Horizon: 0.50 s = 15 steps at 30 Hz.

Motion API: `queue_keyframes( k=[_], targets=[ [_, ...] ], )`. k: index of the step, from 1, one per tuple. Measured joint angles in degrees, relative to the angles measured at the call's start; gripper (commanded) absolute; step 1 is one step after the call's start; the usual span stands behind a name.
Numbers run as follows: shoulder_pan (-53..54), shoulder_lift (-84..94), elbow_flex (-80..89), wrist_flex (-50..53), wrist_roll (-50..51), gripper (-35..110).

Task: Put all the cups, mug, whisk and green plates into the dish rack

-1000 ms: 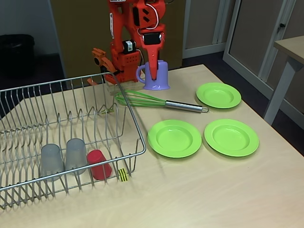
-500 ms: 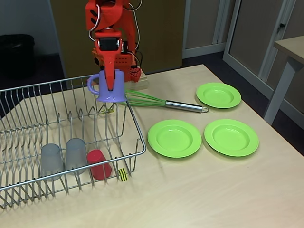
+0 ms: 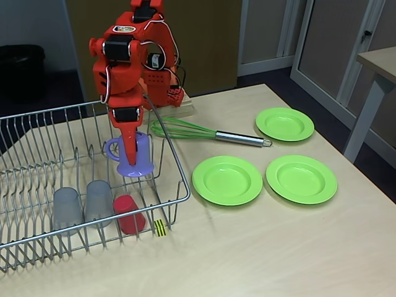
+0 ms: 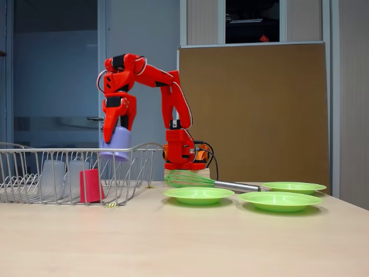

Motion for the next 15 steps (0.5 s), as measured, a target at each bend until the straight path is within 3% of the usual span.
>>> queue_keyframes(
  k=[15],
  targets=[
    [-1.0, -20.7, -15.1, 0.4, 0.6, 29]
  ],
)
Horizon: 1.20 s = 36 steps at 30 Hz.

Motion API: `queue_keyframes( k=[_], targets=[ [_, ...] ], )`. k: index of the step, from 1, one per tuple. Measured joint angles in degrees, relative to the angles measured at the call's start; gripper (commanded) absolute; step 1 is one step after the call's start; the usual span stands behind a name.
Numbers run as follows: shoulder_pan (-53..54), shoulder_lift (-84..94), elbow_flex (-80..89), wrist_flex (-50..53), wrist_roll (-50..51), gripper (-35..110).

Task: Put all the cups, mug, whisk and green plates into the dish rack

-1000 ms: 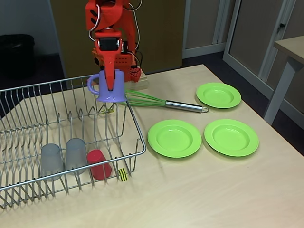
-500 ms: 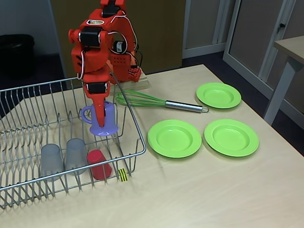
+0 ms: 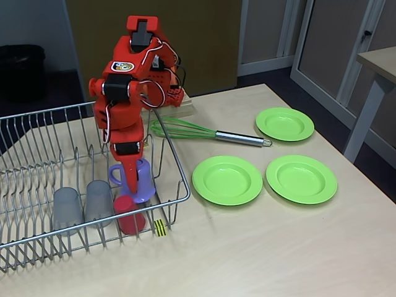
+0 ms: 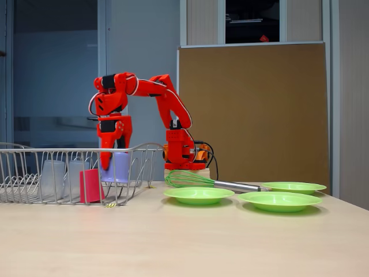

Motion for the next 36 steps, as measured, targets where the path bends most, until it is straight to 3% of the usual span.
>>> queue_keyframes(
  k=[19, 36],
  targets=[
    [-2.8, -5.9, -4.8, 2.2, 1.8, 50],
    [-4.6, -3.5, -4.8, 3.3, 1.9, 50]
  ],
)
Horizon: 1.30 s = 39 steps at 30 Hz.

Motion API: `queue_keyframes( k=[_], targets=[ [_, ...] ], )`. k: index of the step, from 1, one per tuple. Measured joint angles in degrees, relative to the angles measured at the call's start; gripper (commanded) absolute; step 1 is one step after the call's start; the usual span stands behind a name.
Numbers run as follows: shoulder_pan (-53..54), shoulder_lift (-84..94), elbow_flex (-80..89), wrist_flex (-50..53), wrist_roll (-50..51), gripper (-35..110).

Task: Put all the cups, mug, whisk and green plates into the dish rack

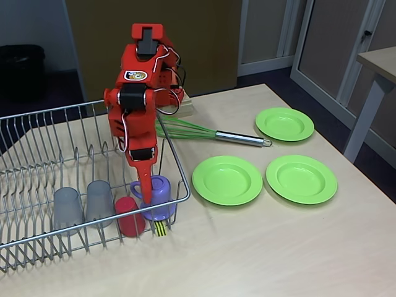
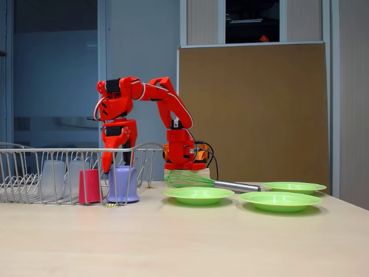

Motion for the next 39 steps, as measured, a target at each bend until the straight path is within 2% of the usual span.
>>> queue_keyframes(
  k=[10, 20, 28, 39],
  targets=[
    [-2.3, 9.2, 0.8, 1.0, -0.3, 43],
    [-6.1, 26.2, 11.3, -0.8, 0.4, 40],
    [-15.2, 35.6, 30.7, -7.6, 14.3, 38],
    [-26.1, 48.3, 57.8, -25.7, 38.0, 32]
  ],
)
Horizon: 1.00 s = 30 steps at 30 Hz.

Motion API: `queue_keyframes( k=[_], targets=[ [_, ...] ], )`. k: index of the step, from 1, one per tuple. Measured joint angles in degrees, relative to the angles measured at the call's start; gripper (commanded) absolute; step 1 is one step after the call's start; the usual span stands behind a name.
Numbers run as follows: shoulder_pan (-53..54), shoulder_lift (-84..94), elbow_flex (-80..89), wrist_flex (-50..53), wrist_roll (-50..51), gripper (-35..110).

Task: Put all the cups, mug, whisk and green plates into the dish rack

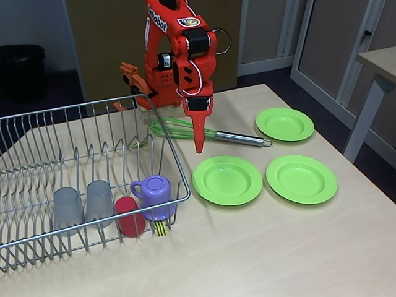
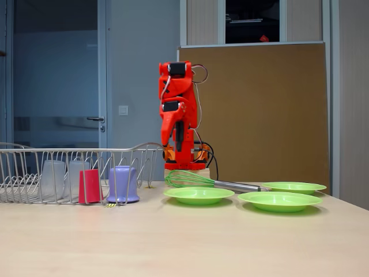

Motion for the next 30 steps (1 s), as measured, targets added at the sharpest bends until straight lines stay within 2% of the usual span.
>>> queue_keyframes(
  k=[9, 13, 20, 30],
  targets=[
    [-9.7, 4.3, 13.1, -6.1, 16.6, 32],
    [-15.9, 6.6, 17.3, -6.9, 24.7, 32],
    [-27.0, 7.3, 23.4, -14.1, 39.6, 32],
    [-35.7, 6.9, 29.5, -24.4, 49.7, 33]
  ],
)
